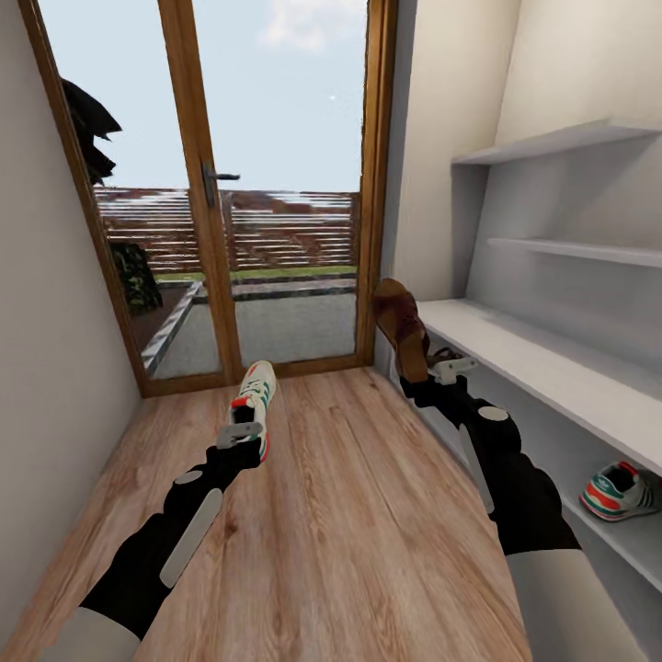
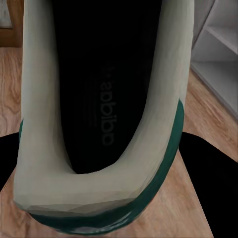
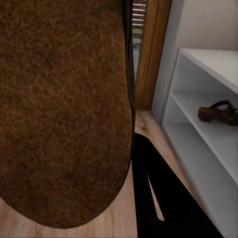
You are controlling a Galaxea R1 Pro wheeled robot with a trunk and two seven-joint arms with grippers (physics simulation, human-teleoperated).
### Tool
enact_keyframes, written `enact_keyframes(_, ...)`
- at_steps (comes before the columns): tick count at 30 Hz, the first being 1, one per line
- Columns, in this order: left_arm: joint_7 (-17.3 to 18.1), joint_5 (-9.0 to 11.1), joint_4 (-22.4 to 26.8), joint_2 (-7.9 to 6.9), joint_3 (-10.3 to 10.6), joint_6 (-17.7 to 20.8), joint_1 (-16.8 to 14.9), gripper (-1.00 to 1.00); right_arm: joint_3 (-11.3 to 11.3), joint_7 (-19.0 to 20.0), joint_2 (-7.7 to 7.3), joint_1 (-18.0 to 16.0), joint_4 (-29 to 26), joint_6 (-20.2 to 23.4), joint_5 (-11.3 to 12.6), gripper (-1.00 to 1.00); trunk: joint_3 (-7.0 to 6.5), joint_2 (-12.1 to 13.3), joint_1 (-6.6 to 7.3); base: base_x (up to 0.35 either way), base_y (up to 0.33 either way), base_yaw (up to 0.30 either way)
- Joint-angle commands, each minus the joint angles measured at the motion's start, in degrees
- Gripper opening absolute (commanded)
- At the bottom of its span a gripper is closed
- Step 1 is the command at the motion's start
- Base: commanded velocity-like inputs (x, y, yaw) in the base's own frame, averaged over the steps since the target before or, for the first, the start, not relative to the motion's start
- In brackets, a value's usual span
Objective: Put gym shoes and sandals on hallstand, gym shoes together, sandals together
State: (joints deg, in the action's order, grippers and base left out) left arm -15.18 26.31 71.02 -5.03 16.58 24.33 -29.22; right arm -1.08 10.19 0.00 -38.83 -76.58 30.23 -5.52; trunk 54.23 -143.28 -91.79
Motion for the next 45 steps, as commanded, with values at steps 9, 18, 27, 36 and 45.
enact_keyframes(9, -0.56, 0.56, 0.09, -0.07, 0.20, 0.10, -0.04, -1.00, 0.00, 0.24, 0.00, -0.04, -0.06, 0.35, -0.34, -1.00, -0.08, -0.03, -0.02, 0.293, 0.174, -0.130)
enact_keyframes(18, -0.56, 0.59, 0.09, -0.07, 0.21, 0.10, -0.03, -1.00, -0.02, 0.27, 0.00, -0.05, -0.06, 0.35, -0.28, -1.00, -0.32, -0.03, -0.02, 0.276, 0.190, -0.245)
enact_keyframes(27, -0.56, 0.59, 0.09, -0.07, 0.21, 0.10, -0.05, -1.00, -0.02, 0.25, 0.00, -0.04, -0.07, 0.35, -0.28, -1.00, -0.57, -0.03, -0.02, 0.109, 0.104, -0.253)
enact_keyframes(36, -0.56, 0.59, 0.09, -0.07, 0.21, 0.10, -0.04, -1.00, 0.01, 0.27, 0.00, -0.08, -0.06, 0.35, -0.28, -1.00, -0.83, -0.03, -0.02, 0.003, 0.002, -0.253)
enact_keyframes(45, -0.56, 0.59, 0.09, -0.07, 0.20, 0.10, -0.05, -1.00, -0.01, 0.24, 0.00, -0.03, -0.06, 0.35, -0.28, -1.00, -1.08, -0.03, -0.02, 0.000, 0.000, -0.253)
